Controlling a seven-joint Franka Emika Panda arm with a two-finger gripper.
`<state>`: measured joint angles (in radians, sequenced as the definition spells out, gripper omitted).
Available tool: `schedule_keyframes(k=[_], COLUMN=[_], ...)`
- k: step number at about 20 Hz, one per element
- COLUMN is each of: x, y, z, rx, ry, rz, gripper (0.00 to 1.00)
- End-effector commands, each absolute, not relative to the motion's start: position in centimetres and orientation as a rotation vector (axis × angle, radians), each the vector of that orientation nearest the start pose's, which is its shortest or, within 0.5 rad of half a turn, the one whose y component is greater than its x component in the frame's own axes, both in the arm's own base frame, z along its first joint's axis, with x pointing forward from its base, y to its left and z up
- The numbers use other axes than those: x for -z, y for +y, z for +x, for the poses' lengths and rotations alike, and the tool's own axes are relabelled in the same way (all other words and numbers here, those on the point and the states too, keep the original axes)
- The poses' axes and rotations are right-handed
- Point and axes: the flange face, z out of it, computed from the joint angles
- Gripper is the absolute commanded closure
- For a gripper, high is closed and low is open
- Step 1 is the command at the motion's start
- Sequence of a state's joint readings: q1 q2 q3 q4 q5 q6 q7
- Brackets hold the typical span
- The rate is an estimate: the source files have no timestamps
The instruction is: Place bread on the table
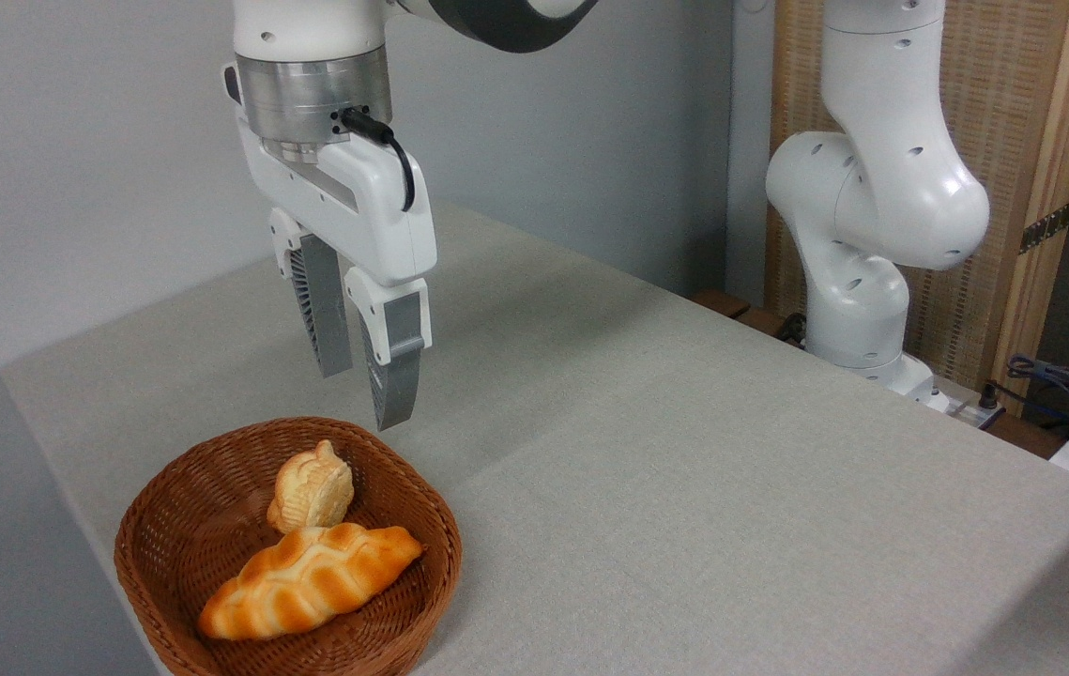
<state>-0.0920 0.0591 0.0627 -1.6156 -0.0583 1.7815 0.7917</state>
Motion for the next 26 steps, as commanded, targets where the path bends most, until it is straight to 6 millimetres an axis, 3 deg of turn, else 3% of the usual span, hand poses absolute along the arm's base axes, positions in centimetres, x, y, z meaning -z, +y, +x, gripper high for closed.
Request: schedule_keyframes(k=[1, 23, 26], x=[-59.3, -58.8, -57.8], y=[-2.0, -2.4, -3.0], z=[58.6, 58.5, 58.6], rx=[0.177, 0.167, 0.152], ry=[1.257, 1.257, 1.131], rz=[-2.893, -2.904, -2.999], gripper=[0.0, 0.0, 0.0])
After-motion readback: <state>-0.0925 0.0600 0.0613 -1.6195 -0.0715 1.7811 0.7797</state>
